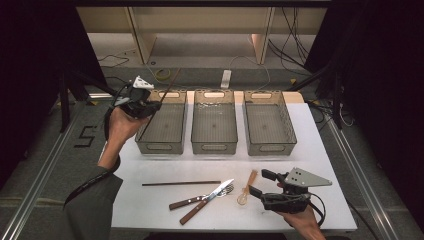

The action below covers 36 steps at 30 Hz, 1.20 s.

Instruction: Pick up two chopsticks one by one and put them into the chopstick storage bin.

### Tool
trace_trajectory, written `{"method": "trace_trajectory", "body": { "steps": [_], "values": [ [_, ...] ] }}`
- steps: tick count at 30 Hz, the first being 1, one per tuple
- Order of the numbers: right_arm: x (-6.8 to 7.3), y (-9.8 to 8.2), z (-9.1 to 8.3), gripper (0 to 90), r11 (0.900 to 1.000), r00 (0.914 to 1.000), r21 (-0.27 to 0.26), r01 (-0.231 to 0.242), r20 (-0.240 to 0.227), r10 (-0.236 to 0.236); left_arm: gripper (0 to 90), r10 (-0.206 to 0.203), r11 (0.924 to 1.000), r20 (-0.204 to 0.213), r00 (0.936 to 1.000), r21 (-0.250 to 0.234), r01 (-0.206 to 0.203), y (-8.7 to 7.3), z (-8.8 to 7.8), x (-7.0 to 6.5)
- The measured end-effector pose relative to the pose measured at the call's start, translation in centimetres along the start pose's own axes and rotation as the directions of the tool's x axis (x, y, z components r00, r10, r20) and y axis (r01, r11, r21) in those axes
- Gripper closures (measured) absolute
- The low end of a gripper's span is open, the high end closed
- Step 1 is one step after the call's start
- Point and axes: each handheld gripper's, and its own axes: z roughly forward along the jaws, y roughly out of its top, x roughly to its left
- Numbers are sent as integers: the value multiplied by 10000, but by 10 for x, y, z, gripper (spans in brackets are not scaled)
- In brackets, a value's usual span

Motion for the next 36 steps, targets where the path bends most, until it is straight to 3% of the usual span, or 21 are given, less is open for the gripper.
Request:
{"method": "trace_trajectory", "body": {
  "steps": [5, 11, 15, 26, 36],
  "values": [
    [0, 0, 0, 285, 10000, 10000, -1, 20, -40, -20, 848, -102, 9999, -262, 9996, 99, 104, 2, 10, 6],
    [0, 0, 0, 286, 10000, 10000, -5, 14, -59, -14, 848, -330, 9994, -288, 9990, 50, 331, 1, 19, 11],
    [0, 0, 1, 286, 10000, 10000, -4, -8, -90, 8, 848, -260, 9996, -396, 9989, 76, 263, -2, 26, 12],
    [2, 0, 0, 286, 10000, 10000, -3, 75, -60, -75, 847, -199, 9988, -406, 9990, 429, 217, -16, 44, 14],
    [2, 0, 0, 285, 10000, 9999, -18, 85, -79, -85, 846, -599, 9967, -400, 9974, 518, 619, -33, 56, 15]
  ]
}}
